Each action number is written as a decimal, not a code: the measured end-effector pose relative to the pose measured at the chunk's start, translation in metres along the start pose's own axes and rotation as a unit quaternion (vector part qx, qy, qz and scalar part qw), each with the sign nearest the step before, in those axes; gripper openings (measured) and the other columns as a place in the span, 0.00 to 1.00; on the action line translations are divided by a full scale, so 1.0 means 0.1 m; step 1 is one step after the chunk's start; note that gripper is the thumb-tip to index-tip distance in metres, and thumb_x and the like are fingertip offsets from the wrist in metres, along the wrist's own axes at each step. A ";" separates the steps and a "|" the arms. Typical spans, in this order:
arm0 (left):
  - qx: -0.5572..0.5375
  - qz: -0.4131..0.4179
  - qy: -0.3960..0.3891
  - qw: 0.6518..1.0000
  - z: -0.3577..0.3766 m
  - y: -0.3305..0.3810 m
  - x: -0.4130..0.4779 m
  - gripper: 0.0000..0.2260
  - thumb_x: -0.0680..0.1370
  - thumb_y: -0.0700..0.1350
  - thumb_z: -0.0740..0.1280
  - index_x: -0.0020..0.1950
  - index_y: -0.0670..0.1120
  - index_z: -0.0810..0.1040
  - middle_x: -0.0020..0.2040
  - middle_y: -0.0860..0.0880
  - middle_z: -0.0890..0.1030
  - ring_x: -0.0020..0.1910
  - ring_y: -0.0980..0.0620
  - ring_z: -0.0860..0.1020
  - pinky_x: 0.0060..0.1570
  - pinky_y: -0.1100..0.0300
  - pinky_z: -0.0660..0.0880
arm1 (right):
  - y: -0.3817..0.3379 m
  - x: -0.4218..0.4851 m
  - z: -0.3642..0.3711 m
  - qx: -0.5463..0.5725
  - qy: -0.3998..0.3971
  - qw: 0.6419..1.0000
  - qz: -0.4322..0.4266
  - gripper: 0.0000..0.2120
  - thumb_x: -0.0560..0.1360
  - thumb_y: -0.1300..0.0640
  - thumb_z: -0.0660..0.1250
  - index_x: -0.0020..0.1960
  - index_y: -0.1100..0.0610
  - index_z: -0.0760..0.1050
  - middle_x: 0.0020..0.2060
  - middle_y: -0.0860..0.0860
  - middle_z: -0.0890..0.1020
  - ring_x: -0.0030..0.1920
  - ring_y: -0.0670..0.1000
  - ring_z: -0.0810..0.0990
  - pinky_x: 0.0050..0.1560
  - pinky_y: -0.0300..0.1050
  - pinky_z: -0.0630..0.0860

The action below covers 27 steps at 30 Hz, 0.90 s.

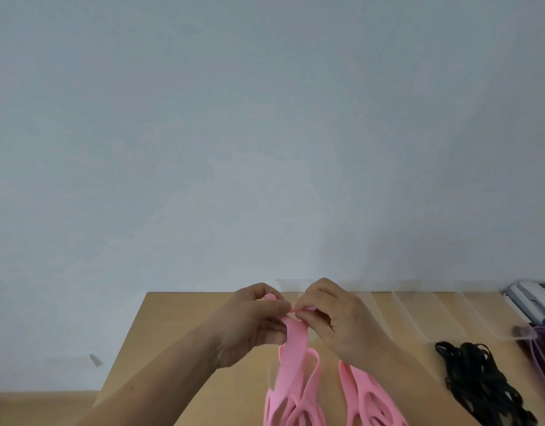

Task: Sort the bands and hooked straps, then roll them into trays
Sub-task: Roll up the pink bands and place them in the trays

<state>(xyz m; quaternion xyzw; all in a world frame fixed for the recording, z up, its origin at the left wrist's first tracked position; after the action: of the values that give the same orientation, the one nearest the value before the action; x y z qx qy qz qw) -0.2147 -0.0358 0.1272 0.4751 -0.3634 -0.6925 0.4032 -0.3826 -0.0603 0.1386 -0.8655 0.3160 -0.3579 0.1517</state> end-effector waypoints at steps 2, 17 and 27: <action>0.023 0.036 -0.003 0.999 0.00 0.02 -0.01 0.06 0.76 0.32 0.70 0.46 0.39 0.74 0.37 0.39 0.80 0.30 0.46 0.78 0.32 0.59 0.77 | 0.05 -0.03 0.01 0.045 0.010 0.997 0.061 0.03 0.74 0.54 0.71 0.47 0.49 0.79 0.42 0.42 0.77 0.39 0.46 0.79 0.37 0.37 0.75; 0.173 0.161 0.055 0.970 0.02 0.03 -0.10 0.12 0.77 0.39 0.71 0.59 0.43 0.75 0.44 0.45 0.84 0.36 0.48 0.82 0.39 0.58 0.79 | 0.03 0.01 0.01 0.310 -0.020 0.916 0.253 0.05 0.76 0.59 0.72 0.45 0.49 0.81 0.37 0.49 0.83 0.36 0.46 0.80 0.39 0.39 0.77; 0.105 0.054 0.016 0.993 0.00 -0.01 -0.11 0.15 0.76 0.45 0.71 0.55 0.38 0.71 0.44 0.36 0.84 0.40 0.42 0.82 0.42 0.50 0.80 | -0.04 0.07 0.08 0.214 -0.014 0.951 0.223 0.14 0.75 0.62 0.72 0.45 0.41 0.79 0.37 0.38 0.81 0.38 0.40 0.80 0.40 0.32 0.75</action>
<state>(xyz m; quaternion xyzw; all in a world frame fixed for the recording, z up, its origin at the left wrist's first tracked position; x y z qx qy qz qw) -0.2128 -0.0253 0.1305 0.5058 -0.4525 -0.6201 0.3934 -0.3715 -0.0617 0.1390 -0.7246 0.4151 -0.3623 0.4140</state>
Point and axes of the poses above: each hand's wrist, its own x-axis towards the middle knuckle, its own z-axis out of the palm, y = z × x, the point moved 4 cm from there along x, towards the middle knuckle
